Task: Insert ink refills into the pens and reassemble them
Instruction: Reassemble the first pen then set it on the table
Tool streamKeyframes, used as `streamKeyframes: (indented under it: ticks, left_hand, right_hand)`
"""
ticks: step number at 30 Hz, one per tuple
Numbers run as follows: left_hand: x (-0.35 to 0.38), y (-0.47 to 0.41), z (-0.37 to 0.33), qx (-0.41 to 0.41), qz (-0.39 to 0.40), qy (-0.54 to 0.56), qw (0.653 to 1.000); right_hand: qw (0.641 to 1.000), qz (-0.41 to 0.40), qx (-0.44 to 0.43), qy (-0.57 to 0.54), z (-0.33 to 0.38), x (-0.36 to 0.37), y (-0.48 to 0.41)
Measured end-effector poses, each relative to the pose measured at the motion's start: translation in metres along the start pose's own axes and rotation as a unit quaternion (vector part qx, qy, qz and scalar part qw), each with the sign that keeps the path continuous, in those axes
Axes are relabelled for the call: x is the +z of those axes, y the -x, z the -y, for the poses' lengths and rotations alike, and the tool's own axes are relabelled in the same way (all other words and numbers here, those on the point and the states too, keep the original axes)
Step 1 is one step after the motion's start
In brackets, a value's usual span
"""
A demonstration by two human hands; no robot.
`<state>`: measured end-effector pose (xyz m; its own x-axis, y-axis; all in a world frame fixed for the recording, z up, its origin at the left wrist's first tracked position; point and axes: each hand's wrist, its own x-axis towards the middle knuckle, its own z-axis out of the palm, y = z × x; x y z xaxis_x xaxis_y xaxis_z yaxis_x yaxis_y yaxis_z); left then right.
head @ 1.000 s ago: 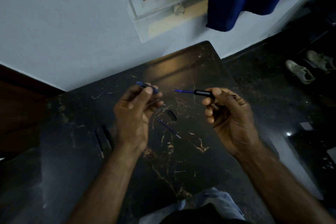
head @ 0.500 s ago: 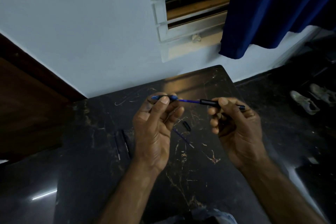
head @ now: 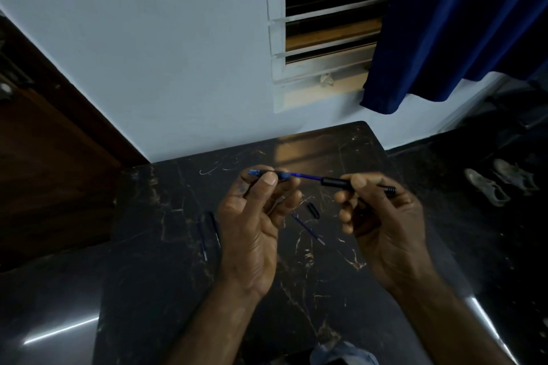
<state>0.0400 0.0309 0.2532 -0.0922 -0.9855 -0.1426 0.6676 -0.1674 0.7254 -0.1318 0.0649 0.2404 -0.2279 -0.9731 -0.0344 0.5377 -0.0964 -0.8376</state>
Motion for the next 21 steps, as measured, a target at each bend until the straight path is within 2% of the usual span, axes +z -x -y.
streamKeyframes:
  ticks: [11, 21]
  left_hand:
    - [-0.025, 0.012, -0.021, -0.01, -0.008, 0.024, 1.0]
    - [-0.036, 0.015, -0.031, -0.011, -0.011, 0.018, 1.0]
  right_hand:
    - [1.0, -0.016, -0.01, 0.01, -0.02, 0.024, 0.017]
    - [1.0, 0.021, -0.017, -0.001, -0.03, 0.034, 0.022]
